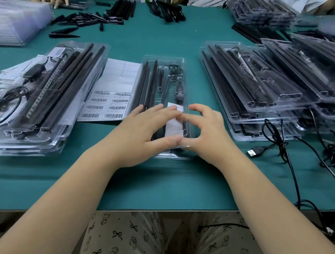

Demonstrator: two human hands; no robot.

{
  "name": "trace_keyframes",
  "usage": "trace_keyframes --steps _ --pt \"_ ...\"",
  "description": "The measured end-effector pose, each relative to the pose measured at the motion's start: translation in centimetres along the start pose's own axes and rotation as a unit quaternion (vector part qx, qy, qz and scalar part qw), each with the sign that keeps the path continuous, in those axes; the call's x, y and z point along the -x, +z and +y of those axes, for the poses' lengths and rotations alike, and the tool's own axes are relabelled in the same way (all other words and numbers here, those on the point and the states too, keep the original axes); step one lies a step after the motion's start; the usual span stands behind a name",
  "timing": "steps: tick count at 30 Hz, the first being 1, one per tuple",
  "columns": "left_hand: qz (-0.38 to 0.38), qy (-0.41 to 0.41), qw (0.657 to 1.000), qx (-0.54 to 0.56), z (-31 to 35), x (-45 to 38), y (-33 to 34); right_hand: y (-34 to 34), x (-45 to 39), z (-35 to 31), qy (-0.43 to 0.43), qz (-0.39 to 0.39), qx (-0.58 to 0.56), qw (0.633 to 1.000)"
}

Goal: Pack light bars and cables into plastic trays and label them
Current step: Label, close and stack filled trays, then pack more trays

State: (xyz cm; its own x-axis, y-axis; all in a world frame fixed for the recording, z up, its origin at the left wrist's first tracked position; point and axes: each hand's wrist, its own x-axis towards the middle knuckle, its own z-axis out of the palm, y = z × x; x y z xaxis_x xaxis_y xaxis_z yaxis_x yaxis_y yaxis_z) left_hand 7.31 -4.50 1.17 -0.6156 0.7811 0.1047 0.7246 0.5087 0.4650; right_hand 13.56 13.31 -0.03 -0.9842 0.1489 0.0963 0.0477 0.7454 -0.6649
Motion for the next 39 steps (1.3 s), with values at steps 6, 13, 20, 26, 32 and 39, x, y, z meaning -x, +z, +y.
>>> trace_keyframes --steps 6,13,20,26,32,39 --pt "-0.003 -0.003 1.0 0.0 -0.1 0.1 0.1 0.0 0.2 -0.3 -0.029 -0.009 0.022 0.999" --pt "0.002 0.003 0.997 0.072 0.4 0.4 -0.5 0.4 -0.6 0.5 -0.039 -0.03 0.117 0.992" --pt "0.051 0.034 0.994 0.086 0.4 0.7 -0.6 0.7 -1.0 0.4 -0.058 -0.054 0.138 0.987" --pt "0.071 0.064 0.995 0.017 0.1 1.1 -1.0 0.7 -1.4 0.6 -0.052 -0.082 0.175 0.98" --pt "0.028 0.018 0.999 -0.015 -0.3 1.3 -1.0 0.6 -1.6 0.4 -0.015 -0.062 0.107 0.992" --pt "0.03 0.004 0.998 -0.049 -0.5 1.0 -0.7 0.8 -1.5 0.5 0.009 0.057 0.048 0.997"
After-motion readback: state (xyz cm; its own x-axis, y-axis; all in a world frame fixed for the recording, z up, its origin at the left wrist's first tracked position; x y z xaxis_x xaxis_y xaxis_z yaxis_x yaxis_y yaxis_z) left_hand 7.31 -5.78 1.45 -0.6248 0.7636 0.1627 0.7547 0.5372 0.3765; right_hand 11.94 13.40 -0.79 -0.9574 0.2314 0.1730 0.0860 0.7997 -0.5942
